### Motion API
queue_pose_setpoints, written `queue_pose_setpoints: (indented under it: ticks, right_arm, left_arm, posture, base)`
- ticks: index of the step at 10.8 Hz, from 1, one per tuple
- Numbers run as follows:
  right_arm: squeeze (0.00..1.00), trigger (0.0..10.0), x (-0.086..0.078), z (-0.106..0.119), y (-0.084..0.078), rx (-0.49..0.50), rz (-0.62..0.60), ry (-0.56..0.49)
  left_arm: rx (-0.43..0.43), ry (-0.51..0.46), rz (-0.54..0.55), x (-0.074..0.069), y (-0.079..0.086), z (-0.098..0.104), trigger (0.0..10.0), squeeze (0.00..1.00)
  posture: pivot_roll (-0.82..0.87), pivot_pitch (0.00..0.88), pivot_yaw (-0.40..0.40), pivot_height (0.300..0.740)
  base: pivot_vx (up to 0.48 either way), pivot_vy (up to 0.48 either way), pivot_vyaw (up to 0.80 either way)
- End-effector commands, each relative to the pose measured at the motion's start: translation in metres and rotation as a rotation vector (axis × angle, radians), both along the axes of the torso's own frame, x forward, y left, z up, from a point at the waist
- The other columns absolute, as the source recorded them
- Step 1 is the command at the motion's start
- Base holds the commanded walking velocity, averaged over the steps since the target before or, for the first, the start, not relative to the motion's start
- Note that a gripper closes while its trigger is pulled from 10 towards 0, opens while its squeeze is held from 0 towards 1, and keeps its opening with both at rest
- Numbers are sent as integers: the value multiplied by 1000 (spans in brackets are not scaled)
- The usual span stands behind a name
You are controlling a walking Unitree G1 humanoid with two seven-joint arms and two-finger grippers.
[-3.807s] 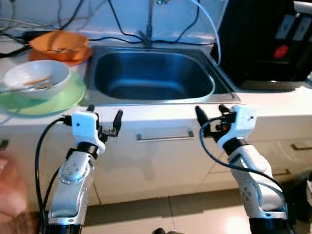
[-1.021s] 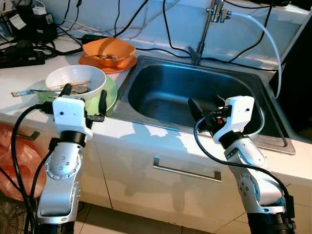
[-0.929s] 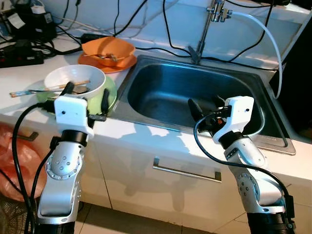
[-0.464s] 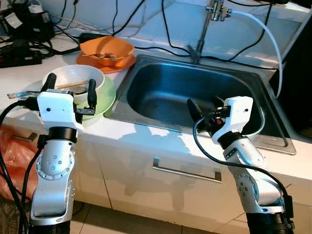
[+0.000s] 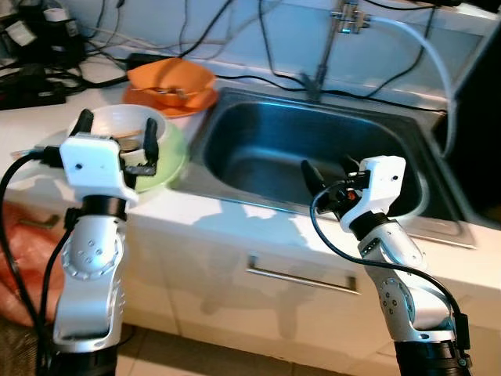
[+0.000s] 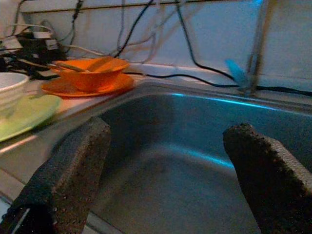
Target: Kitchen organization
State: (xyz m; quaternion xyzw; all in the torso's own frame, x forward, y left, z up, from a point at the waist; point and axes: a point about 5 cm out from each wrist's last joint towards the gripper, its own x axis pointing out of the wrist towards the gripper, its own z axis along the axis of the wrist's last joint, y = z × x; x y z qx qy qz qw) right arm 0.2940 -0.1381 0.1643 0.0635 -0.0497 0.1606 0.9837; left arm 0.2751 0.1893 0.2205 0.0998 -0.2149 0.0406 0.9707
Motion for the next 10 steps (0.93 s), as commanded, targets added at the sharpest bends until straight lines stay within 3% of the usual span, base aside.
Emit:
queue_pose_setpoints:
  ticks: [1,3,10]
  right_arm:
    - [0,10000,2,5,1,7,-1,-24]
    - [0,10000,2,5,1,8,-5,-24]
    - [0,10000,2,5,4,8,-9,-33]
  left_arm:
    - [-2,-9,5,0,0,4,10000,0]
    - [0,-17,-6,1,-1,7,10000,0]
    - [-15,15,-99,9,-14,5,10000,0]
  posture:
    - [117,0,-72,740]
    - [117,0,-72,740]
    - [110,0,-62,740]
  base:
    - [0,311,0]
    - [0,300,0]
    - [0,0,0]
